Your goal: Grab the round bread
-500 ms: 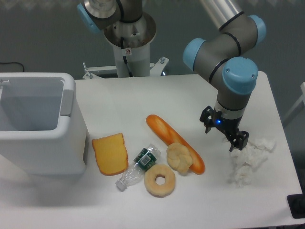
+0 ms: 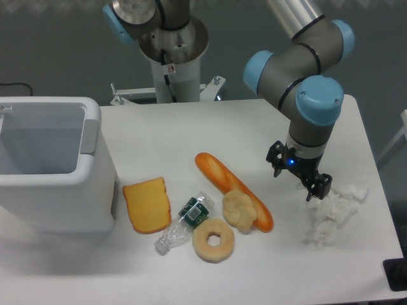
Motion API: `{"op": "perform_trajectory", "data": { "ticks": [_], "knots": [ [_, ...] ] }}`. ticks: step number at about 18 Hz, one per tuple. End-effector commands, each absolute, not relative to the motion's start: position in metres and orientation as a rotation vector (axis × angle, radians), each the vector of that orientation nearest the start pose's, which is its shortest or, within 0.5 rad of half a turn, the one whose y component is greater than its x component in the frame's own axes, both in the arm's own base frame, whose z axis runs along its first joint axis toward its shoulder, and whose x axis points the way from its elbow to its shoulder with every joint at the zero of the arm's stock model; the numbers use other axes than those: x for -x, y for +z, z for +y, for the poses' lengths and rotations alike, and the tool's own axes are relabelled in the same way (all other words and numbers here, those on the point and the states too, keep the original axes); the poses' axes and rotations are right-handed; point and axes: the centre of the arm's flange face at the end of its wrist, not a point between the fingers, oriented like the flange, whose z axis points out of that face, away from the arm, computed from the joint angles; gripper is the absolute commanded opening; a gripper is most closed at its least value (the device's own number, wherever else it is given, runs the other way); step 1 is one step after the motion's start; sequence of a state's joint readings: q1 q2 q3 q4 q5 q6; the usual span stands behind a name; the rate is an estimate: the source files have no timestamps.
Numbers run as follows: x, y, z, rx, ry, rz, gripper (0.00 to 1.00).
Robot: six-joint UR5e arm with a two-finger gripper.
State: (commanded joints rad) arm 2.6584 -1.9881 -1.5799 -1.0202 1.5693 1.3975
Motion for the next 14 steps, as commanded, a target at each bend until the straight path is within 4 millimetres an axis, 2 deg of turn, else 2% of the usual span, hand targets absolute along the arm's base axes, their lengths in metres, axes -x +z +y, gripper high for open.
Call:
{"op": "perform_trajectory", "data": {
  "ticks": [1, 3, 9, 11, 14],
  "knots": [
    [0.504, 0.295, 0.415, 3.06, 0.175, 0.478, 1.0],
    [0.499, 0.292, 0.415, 3.058, 0.19, 0.482, 1.0],
    [0.468, 0.303, 0.457, 3.03, 0.214, 0.493, 1.0],
    [0.459, 0.299, 0.467, 3.031, 0.201, 0.493, 1.0],
    [0.458, 0.282, 0.468, 3.044, 0.163, 0.497, 1.0]
  ]
}}
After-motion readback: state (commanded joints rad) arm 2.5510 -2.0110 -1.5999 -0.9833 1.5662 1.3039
